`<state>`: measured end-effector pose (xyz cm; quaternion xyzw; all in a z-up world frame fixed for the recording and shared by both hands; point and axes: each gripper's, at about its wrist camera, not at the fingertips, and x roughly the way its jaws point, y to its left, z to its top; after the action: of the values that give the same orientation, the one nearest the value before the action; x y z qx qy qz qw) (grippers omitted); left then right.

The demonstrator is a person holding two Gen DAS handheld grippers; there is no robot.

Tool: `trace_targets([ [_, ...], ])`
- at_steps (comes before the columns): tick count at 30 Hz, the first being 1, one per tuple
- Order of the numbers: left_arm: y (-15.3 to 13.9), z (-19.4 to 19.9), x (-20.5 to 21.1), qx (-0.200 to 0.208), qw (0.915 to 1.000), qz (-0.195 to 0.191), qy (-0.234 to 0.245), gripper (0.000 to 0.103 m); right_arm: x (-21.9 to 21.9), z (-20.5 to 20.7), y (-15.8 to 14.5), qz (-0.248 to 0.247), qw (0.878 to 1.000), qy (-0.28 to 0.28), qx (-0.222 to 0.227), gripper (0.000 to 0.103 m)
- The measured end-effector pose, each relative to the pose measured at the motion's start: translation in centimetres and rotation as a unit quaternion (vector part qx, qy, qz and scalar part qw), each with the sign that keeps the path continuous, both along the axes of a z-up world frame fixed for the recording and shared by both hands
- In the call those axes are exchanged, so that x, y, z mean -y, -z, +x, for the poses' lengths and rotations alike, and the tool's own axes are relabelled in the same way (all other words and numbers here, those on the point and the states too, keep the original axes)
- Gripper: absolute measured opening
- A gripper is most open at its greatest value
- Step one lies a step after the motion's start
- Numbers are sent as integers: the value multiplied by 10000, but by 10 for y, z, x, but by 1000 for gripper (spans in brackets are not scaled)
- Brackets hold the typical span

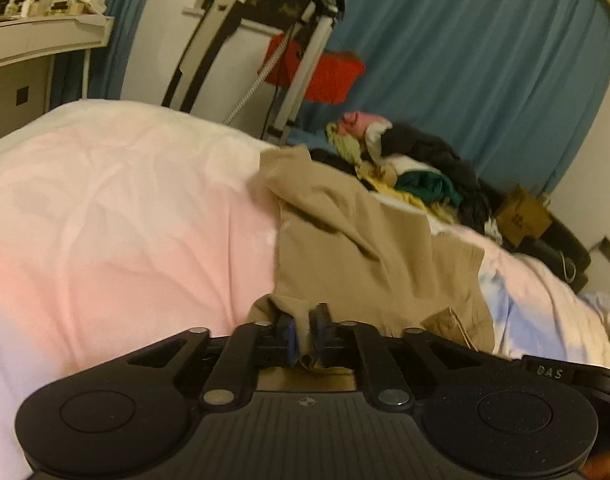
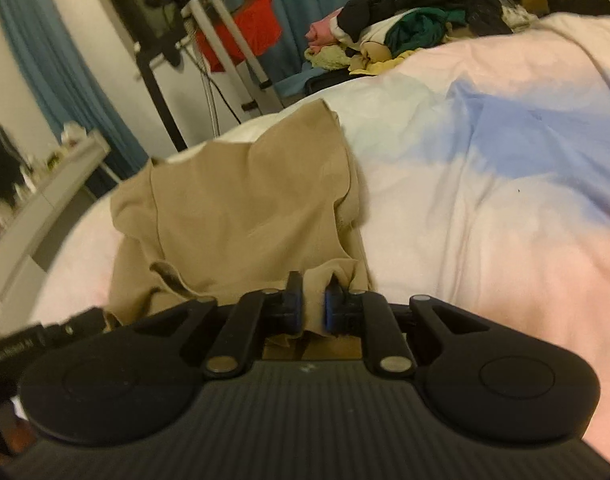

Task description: Fold clothes

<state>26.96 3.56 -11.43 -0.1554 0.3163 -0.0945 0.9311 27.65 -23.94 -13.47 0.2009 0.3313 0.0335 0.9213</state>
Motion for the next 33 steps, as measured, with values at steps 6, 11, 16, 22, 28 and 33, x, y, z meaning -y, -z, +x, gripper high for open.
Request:
trace_targets([
  [6, -19, -30, 3, 253, 9993, 154, 214, 74, -8, -33, -29, 214, 9988, -112, 420, 84],
  [11, -36, -83, 7, 279, 9987, 104, 410, 76, -5, -75, -52, 332, 9979, -63, 546, 84],
  [16, -42, -139, 4, -172, 9975, -610, 328, 78, 7, -120, -60, 773, 9966, 81, 281, 85],
  [22, -18, -170, -3, -866, 9837, -1570, 137, 80, 20, -148, -37, 2388, 9704, 97, -357, 85],
  [28, 43, -155, -14, -1788, 9496, -2544, -394, 67, 6, -158, 8, 3417, 9342, 28, -1028, 85],
  [33, 38, -141, -20, -1105, 9603, -2379, -946, 43, -11, -146, 23, 3543, 9279, -46, -1165, 70],
])
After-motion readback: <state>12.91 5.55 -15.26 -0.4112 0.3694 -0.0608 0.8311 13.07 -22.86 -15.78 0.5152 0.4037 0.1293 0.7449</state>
